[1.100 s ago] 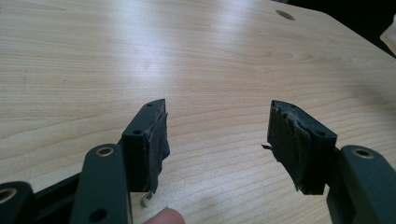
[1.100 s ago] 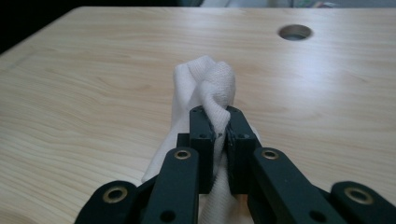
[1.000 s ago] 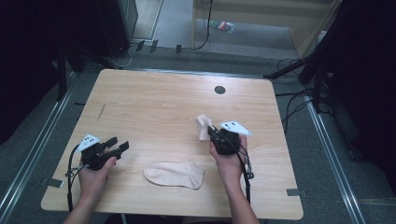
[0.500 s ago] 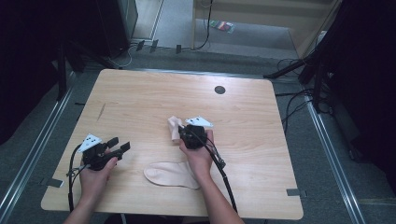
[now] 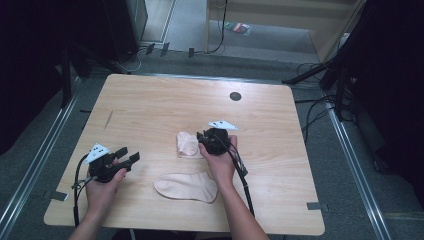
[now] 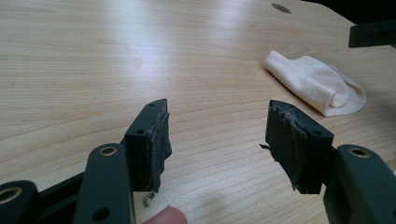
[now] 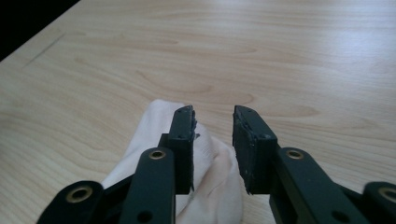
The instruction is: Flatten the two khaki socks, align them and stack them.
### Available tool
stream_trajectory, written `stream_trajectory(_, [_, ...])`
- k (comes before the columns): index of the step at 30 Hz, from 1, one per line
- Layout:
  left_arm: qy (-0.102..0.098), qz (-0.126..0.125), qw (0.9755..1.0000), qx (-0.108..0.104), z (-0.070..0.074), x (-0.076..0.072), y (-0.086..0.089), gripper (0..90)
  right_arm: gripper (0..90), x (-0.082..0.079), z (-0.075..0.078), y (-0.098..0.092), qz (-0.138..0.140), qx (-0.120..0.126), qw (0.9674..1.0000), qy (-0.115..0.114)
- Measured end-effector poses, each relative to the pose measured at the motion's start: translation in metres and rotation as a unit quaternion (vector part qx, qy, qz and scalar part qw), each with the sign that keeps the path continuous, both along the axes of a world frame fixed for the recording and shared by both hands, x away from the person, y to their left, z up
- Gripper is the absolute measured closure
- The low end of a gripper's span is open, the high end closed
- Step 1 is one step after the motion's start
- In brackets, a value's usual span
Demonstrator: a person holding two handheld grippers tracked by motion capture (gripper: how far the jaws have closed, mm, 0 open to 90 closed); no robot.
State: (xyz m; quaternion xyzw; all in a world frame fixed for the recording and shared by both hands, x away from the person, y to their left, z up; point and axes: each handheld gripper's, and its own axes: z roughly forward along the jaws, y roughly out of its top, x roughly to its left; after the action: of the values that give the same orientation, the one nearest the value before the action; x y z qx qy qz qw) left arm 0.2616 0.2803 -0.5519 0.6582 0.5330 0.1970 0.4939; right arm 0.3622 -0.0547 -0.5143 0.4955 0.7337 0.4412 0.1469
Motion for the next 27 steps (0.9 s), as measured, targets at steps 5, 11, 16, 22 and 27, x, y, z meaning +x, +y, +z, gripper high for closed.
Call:
stream_trajectory(5, [0.001,0.0,1.0,-0.002,0.0,0.0,0.0,40.2,67.2,0.004,-0.009,0.013,0.017,-0.018,0.9993,0.028])
stream_trajectory(11, [0.001,-0.001,1.0,-0.002,0.0,0.0,0.0,40.2,51.4,0.01,-0.016,0.025,-0.007,-0.052,0.9983,0.025])
stream_trajectory(16, [0.001,-0.001,1.0,-0.001,0.0,0.0,0.0,40.2,70.8,0.01,-0.02,0.034,0.014,-0.069,0.9969,0.034])
stream_trajectory(22, [0.001,0.0,1.0,-0.002,0.0,0.0,0.0,40.1,86.0,0.004,-0.014,0.036,0.026,-0.059,0.9978,0.016])
stream_trajectory(27, [0.002,-0.008,1.0,-0.005,0.001,0.002,-0.001,38.3,87.1,0.002,-0.004,0.036,0.033,-0.049,0.9982,0.006])
